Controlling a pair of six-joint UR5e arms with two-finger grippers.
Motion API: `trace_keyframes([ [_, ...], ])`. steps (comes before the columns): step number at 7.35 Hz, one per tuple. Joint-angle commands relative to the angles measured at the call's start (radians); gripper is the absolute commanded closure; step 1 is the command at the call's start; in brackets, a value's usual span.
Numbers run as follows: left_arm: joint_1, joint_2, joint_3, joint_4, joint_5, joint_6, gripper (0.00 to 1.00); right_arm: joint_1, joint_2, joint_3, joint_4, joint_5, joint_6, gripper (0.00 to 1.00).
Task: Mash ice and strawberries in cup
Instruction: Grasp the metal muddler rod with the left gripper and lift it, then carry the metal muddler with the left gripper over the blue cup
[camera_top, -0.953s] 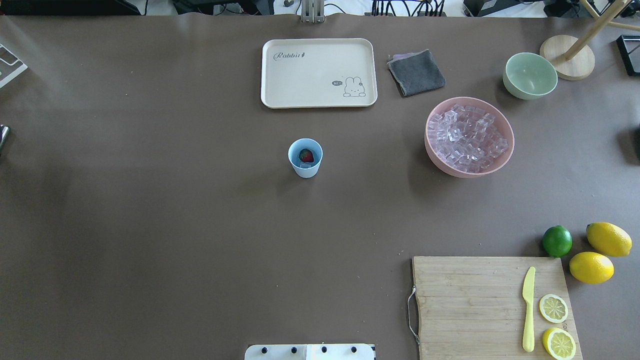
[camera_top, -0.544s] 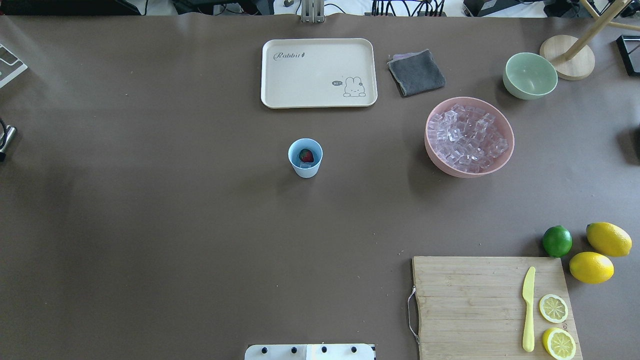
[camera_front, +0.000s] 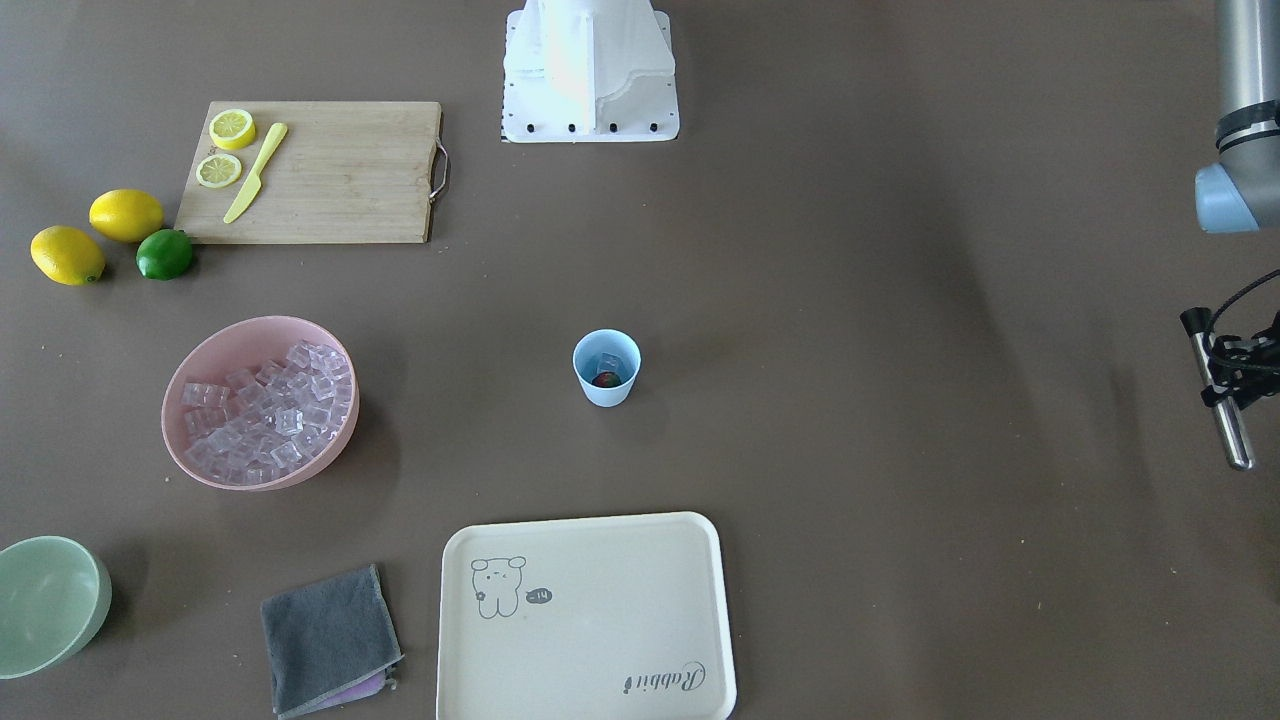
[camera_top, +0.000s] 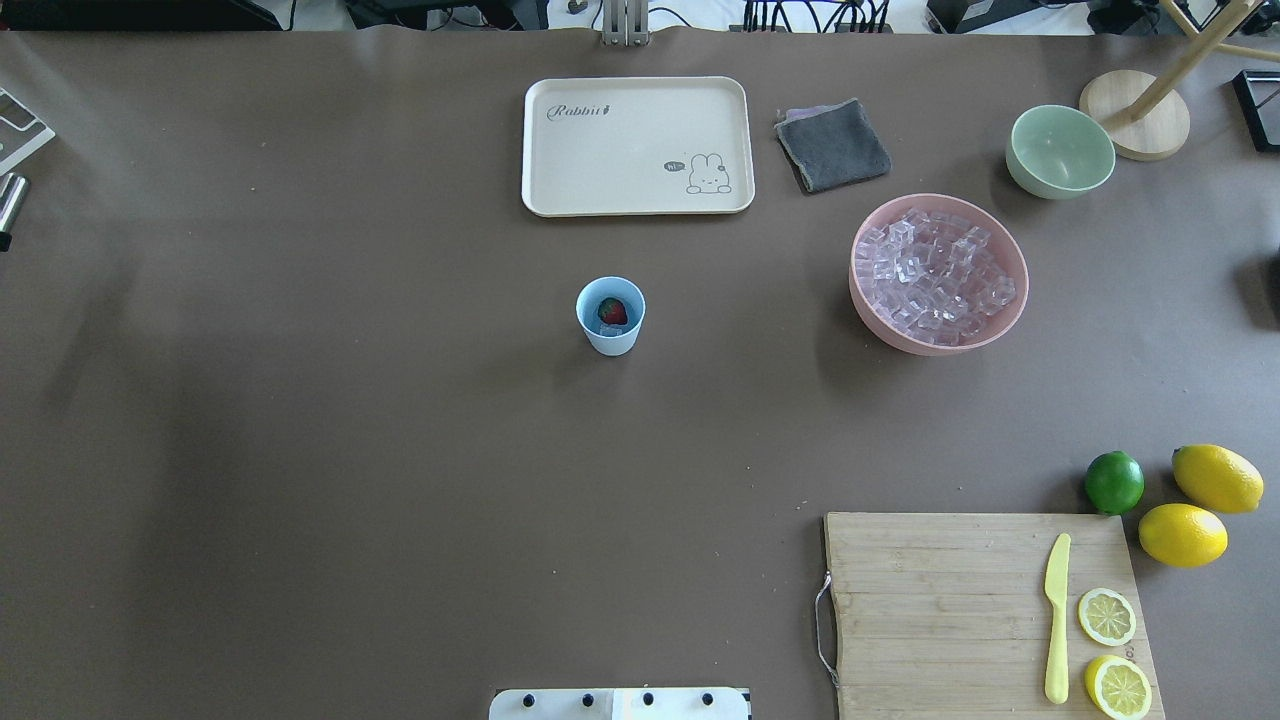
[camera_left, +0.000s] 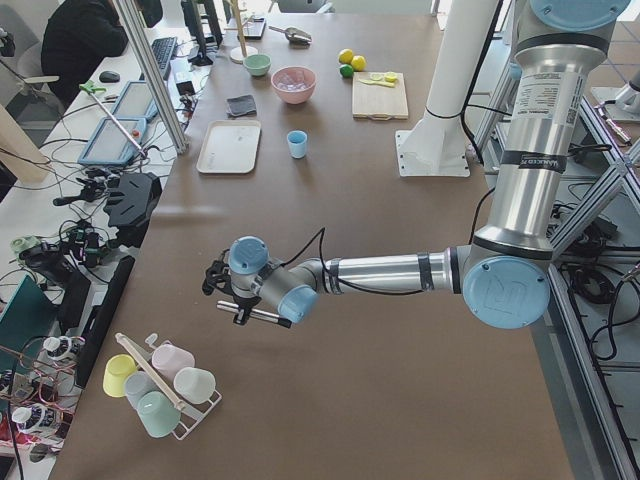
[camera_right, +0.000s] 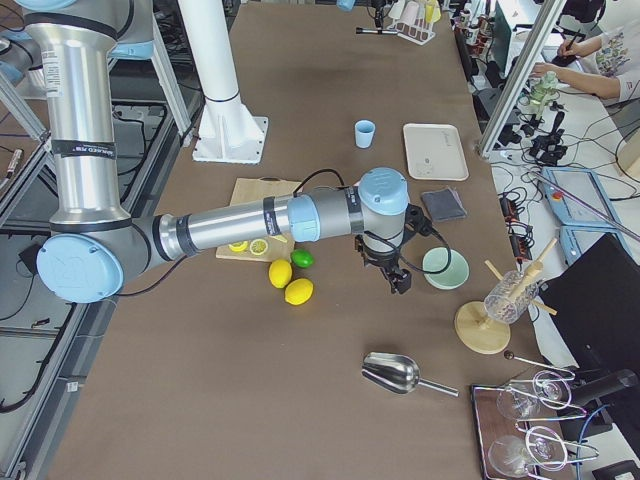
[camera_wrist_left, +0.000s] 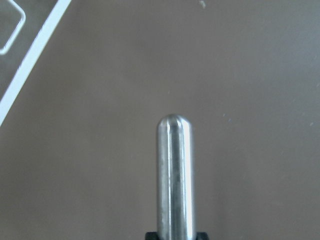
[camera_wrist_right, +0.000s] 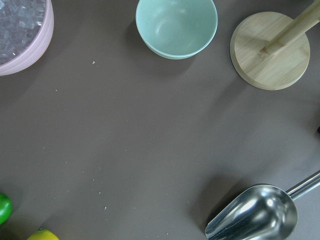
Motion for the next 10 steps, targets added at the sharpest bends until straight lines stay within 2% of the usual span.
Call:
trace_keyframes([
  [1, -0.055, -0.156, -0.159, 0.162, -0.011, -0.189, 1.00, 0.000, 0.002, 0.001, -0.001, 0.009, 0.000, 0.06],
  [2, -0.055, -0.252, -0.178, 0.189, 0.016, -0.328, 1.00, 0.000, 0.004, 0.012, -0.001, 0.011, 0.005, 0.06],
  [4, -0.029, -0.383, -0.271, 0.180, 0.154, -0.630, 1.00, 0.000, 0.002, 0.018, -0.004, 0.014, 0.020, 0.05],
  [5, 0.079, -0.393, -0.342, 0.180, 0.305, -0.712, 1.00, 0.000, 0.001, 0.018, -0.009, 0.021, 0.020, 0.05],
  [6, 0.252, -0.400, -0.399, 0.148, 0.512, -0.815, 1.00, 0.000, 0.007, 0.021, -0.012, 0.023, 0.022, 0.05],
  [8, 0.505, -0.436, -0.489, 0.150, 0.929, -0.937, 1.00, 0.000, 0.014, 0.018, -0.014, 0.029, 0.029, 0.04],
  [9, 0.599, -0.481, -0.475, 0.171, 1.084, -0.940, 1.00, 0.000, 0.011, 0.016, -0.014, 0.029, 0.029, 0.04],
  [10, 0.659, -0.518, -0.420, 0.147, 1.194, -0.977, 1.00, 0.000, 0.005, 0.021, -0.012, 0.029, 0.029, 0.04],
])
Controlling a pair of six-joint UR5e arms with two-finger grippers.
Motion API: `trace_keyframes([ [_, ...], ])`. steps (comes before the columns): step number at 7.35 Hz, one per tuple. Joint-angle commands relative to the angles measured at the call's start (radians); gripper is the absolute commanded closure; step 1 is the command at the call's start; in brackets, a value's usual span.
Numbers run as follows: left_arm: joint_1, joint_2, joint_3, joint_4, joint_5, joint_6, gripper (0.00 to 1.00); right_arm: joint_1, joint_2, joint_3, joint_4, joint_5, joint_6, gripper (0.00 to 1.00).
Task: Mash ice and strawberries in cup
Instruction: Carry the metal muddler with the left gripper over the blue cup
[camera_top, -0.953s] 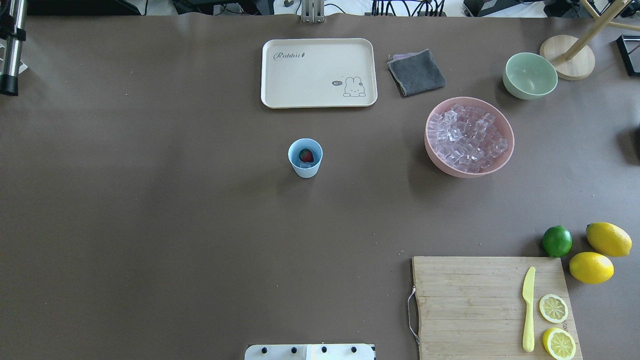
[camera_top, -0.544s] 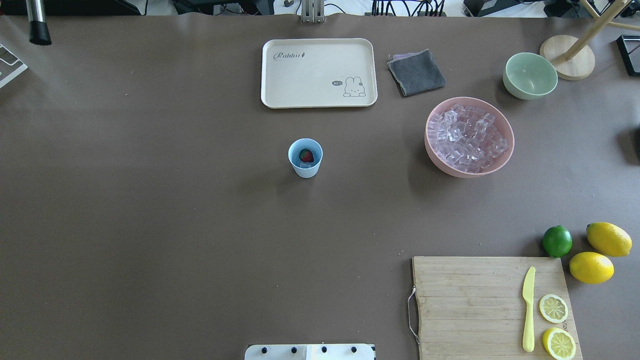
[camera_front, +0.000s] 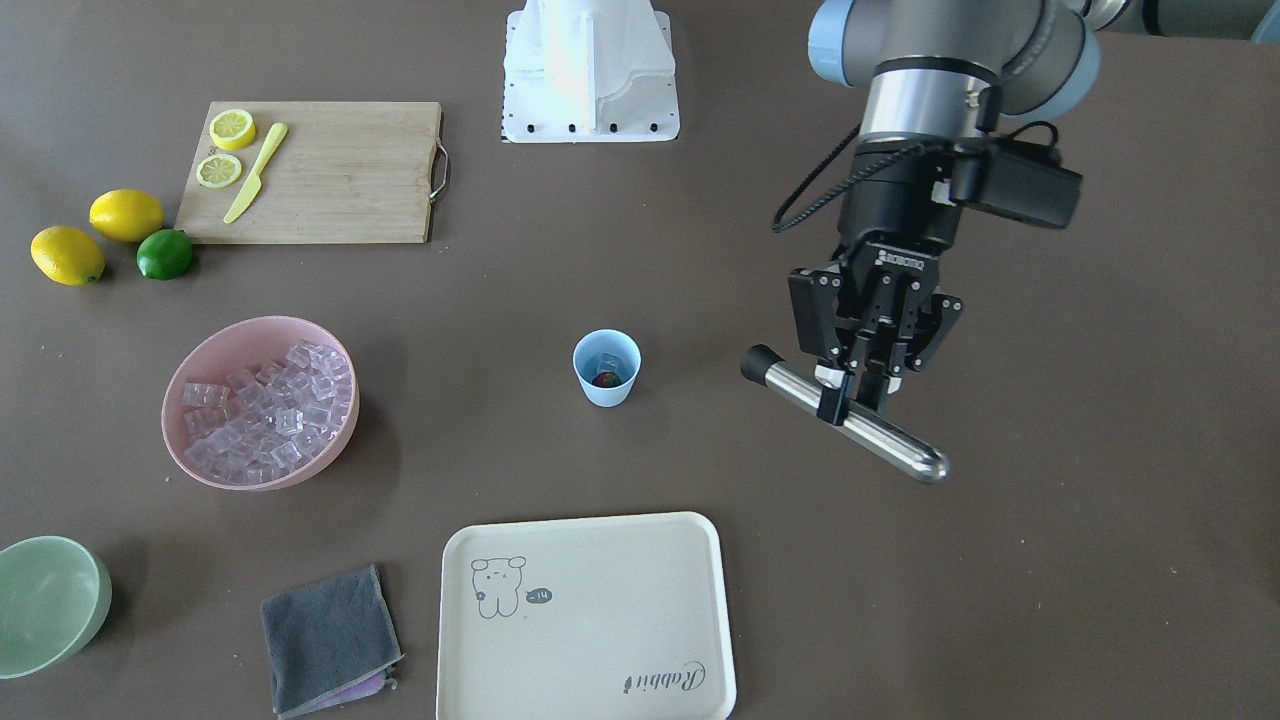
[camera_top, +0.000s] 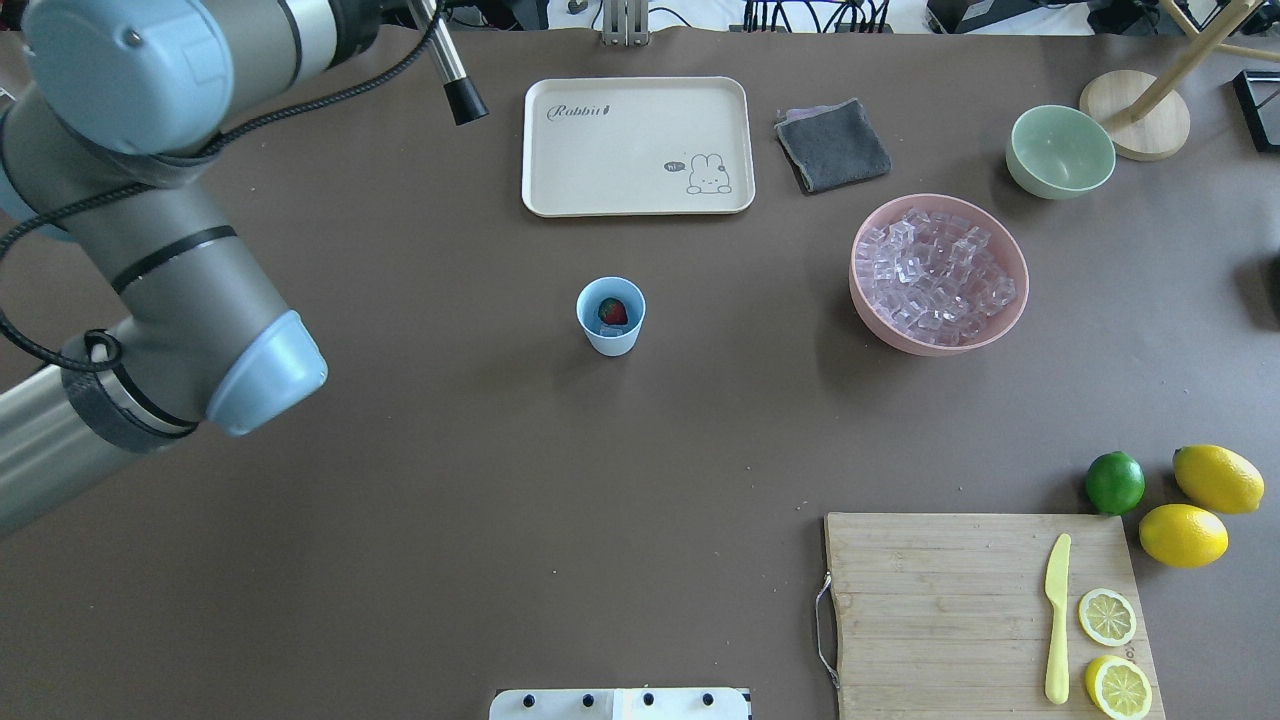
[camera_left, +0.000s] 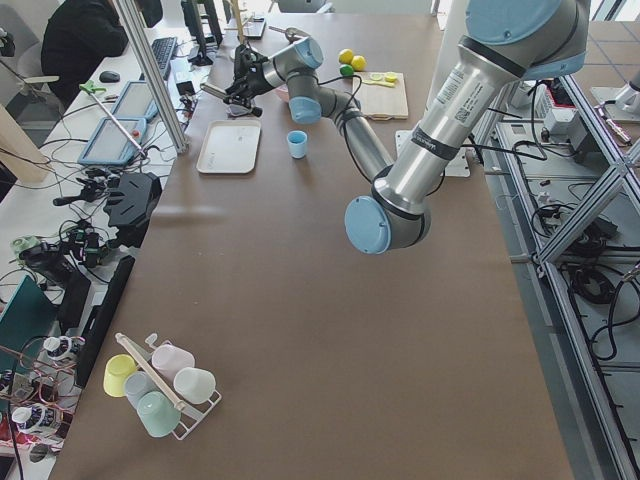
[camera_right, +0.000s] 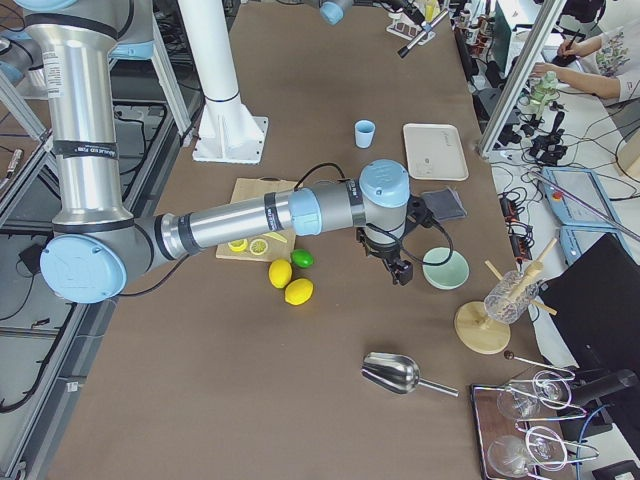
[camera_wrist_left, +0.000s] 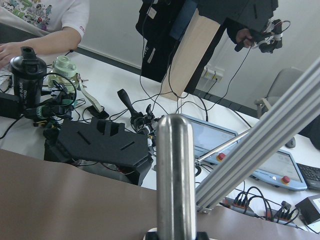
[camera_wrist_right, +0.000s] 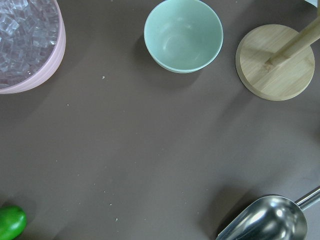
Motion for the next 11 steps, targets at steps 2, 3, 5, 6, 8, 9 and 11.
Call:
trace_keyframes([
  [2, 0.183, -0.041, 0.069, -0.087, 0.309, -0.071, 1.00, 0.000, -0.006, 0.006, 0.002, 0.002, 0.000, 0.03],
  [3, 0.217, -0.021, 0.060, -0.091, 0.419, -0.070, 1.00, 0.001, -0.005, 0.009, 0.002, 0.002, 0.000, 0.03],
  [5, 0.382, 0.003, 0.029, -0.081, 0.754, 0.031, 1.00, 0.000, -0.008, 0.009, 0.001, 0.002, 0.000, 0.03],
  [6, 0.407, 0.008, 0.037, -0.078, 0.837, 0.077, 1.00, 0.000, -0.009, 0.007, 0.001, 0.002, 0.000, 0.03],
  [8, 0.440, 0.008, 0.113, -0.075, 0.903, 0.070, 1.00, 0.001, -0.019, 0.013, 0.001, 0.008, 0.000, 0.03],
  [9, 0.468, 0.005, 0.118, -0.089, 0.914, 0.059, 1.00, 0.003, -0.025, 0.022, -0.001, 0.008, -0.001, 0.03],
  [11, 0.498, -0.009, 0.138, -0.089, 0.914, 0.024, 1.00, 0.001, -0.026, 0.019, -0.001, 0.008, 0.000, 0.03],
])
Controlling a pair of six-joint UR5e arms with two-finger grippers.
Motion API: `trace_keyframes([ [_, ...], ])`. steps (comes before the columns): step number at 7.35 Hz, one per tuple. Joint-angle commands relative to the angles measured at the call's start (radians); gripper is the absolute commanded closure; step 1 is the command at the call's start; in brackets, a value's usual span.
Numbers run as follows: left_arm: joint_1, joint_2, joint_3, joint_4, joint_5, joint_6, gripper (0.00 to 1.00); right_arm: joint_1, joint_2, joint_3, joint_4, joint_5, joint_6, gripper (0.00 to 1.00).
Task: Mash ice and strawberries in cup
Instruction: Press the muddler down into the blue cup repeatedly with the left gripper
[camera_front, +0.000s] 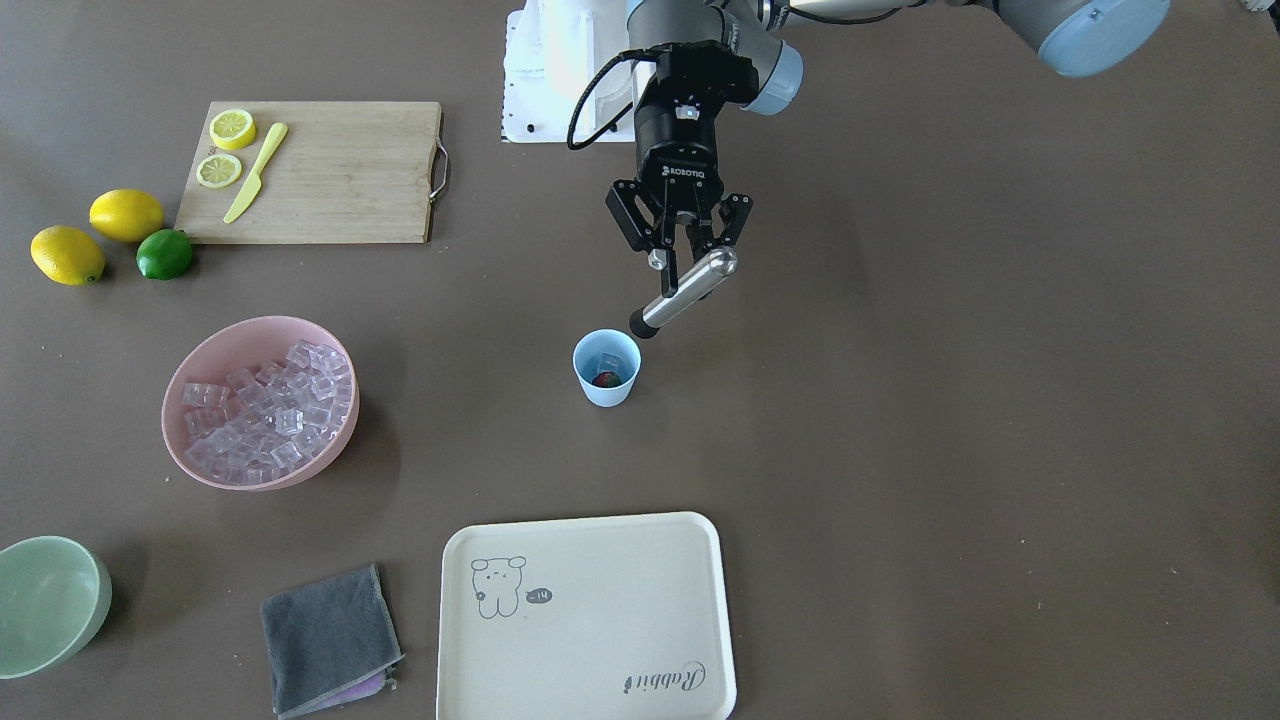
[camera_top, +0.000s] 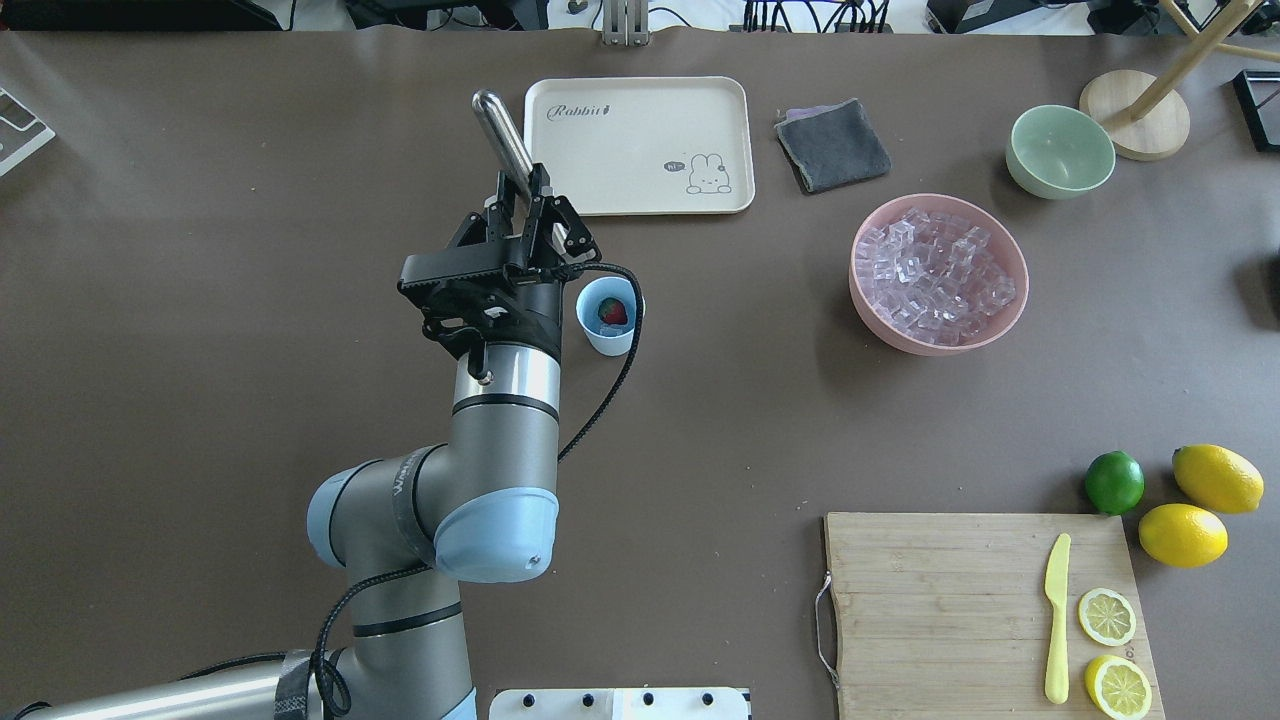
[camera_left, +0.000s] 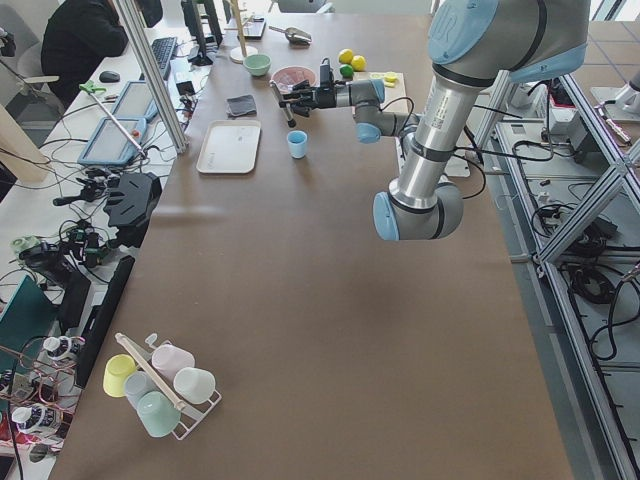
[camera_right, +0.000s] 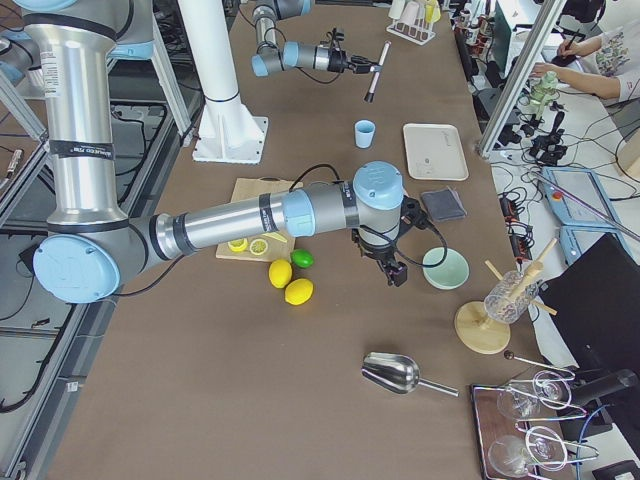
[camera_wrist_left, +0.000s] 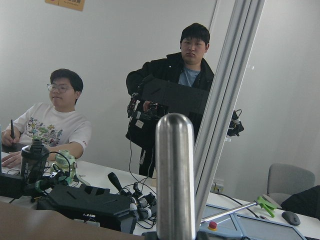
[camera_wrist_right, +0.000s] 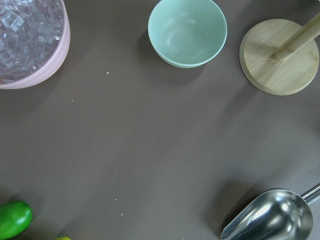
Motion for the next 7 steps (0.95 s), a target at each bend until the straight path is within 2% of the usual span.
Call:
trace_keyframes([
  [1, 0.023, -0.019, 0.013, -0.002, -0.004, -0.048, 1.00, 0.000, -0.002, -0.001, 0.000, 0.000, -0.001, 0.03],
  [3, 0.023, -0.053, 0.057, 0.000, -0.007, -0.057, 1.00, 0.000, -0.014, 0.007, 0.001, 0.002, -0.001, 0.03],
  [4, 0.020, -0.089, 0.112, 0.000, -0.012, -0.064, 1.00, 0.000, -0.015, 0.005, 0.001, 0.002, -0.001, 0.03],
  [5, 0.005, -0.093, 0.135, -0.002, -0.041, -0.083, 1.00, 0.000, -0.015, 0.005, 0.001, 0.002, -0.001, 0.03],
  [7, 0.002, -0.090, 0.146, -0.006, -0.041, -0.084, 1.00, 0.000, -0.013, 0.005, 0.003, 0.000, -0.001, 0.03],
])
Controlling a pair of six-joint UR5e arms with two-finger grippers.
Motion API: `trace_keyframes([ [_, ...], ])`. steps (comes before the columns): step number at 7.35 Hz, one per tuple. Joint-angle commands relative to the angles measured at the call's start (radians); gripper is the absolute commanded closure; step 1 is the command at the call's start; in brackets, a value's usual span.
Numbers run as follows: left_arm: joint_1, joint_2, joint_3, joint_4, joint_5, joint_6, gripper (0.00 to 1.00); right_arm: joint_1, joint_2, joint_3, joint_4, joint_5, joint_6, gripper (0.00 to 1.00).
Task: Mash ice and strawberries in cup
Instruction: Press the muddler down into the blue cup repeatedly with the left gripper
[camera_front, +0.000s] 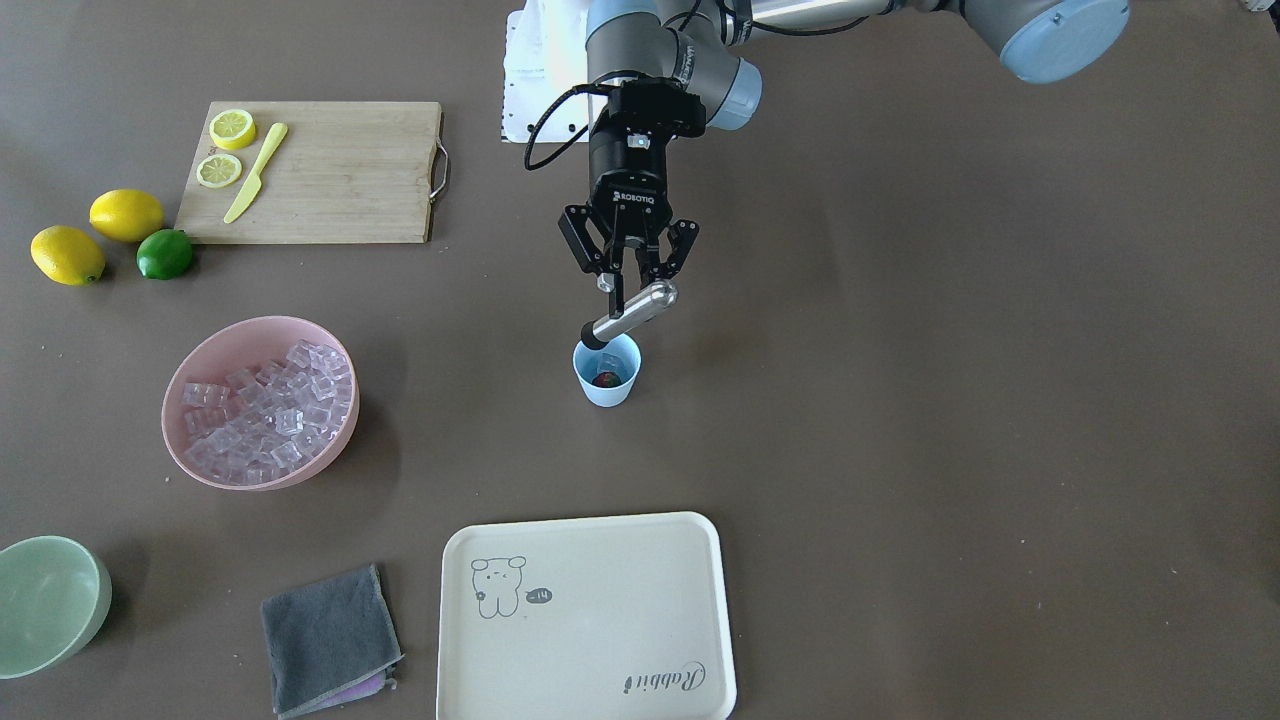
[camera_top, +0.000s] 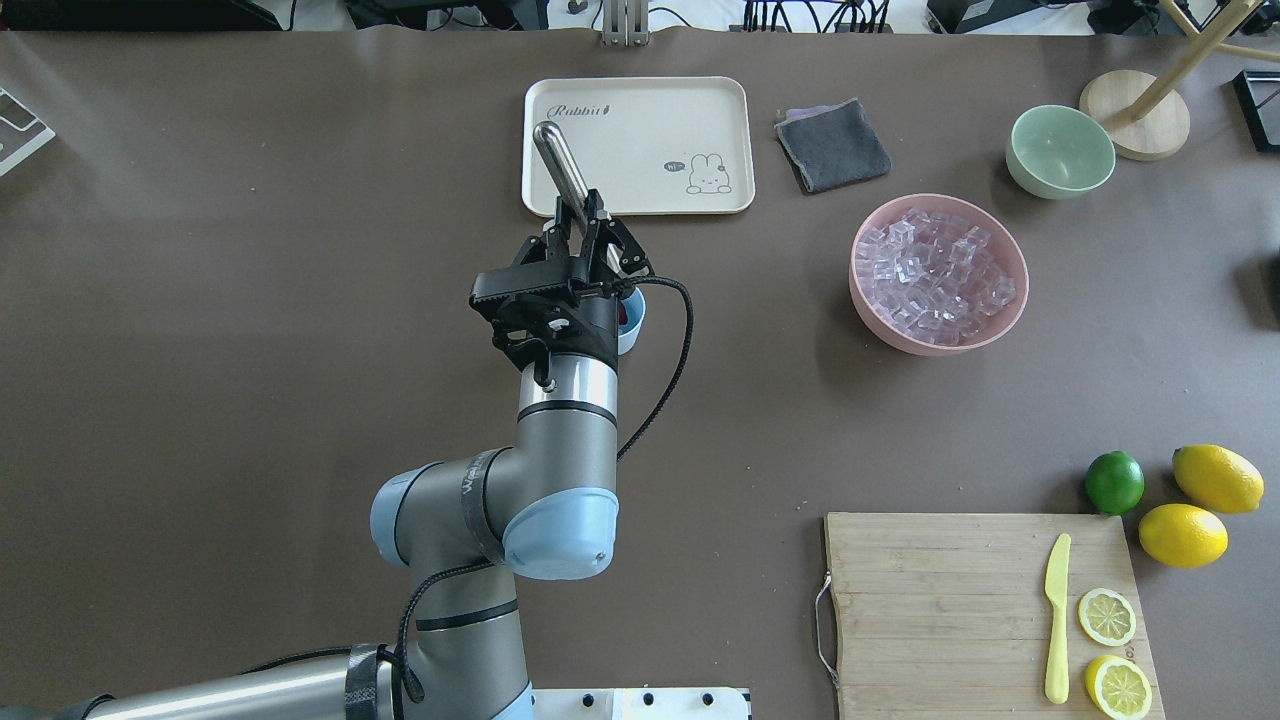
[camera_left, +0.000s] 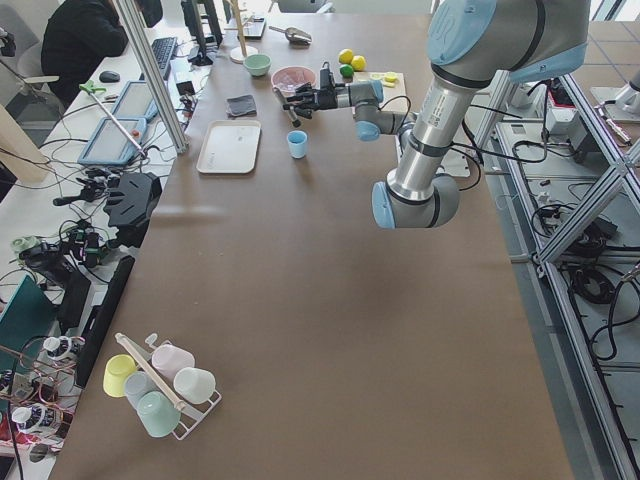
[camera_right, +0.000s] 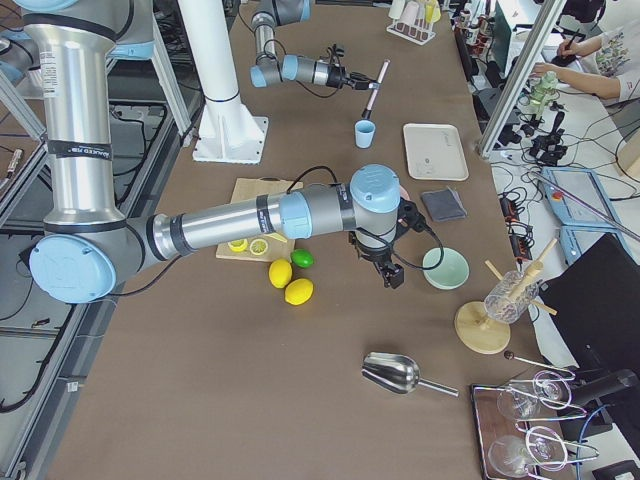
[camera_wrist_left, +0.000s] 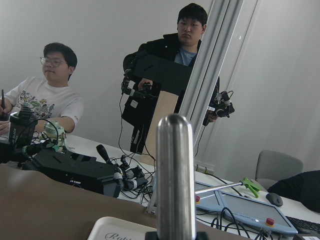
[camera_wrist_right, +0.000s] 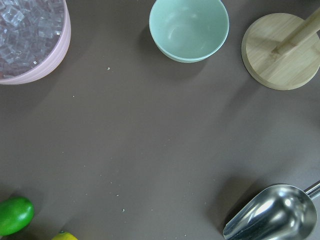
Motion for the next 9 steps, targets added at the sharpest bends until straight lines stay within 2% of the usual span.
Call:
trace_keyframes([
  [1, -0.006, -0.001, 0.013, -0.002, -0.003, -0.003, 1.00, 0.000, 0.002, -0.003, 0.001, -0.001, 0.000, 0.03],
  [4, -0.003, 0.004, 0.022, -0.003, -0.006, -0.008, 1.00, 0.000, 0.004, -0.003, 0.001, -0.001, -0.002, 0.03],
  [6, -0.003, 0.005, 0.064, -0.003, -0.043, -0.049, 1.00, 0.002, 0.005, 0.001, -0.001, 0.000, -0.002, 0.03],
  [9, 0.002, 0.025, 0.065, -0.005, -0.082, -0.066, 1.00, 0.005, -0.001, 0.006, 0.001, 0.000, -0.002, 0.03],
])
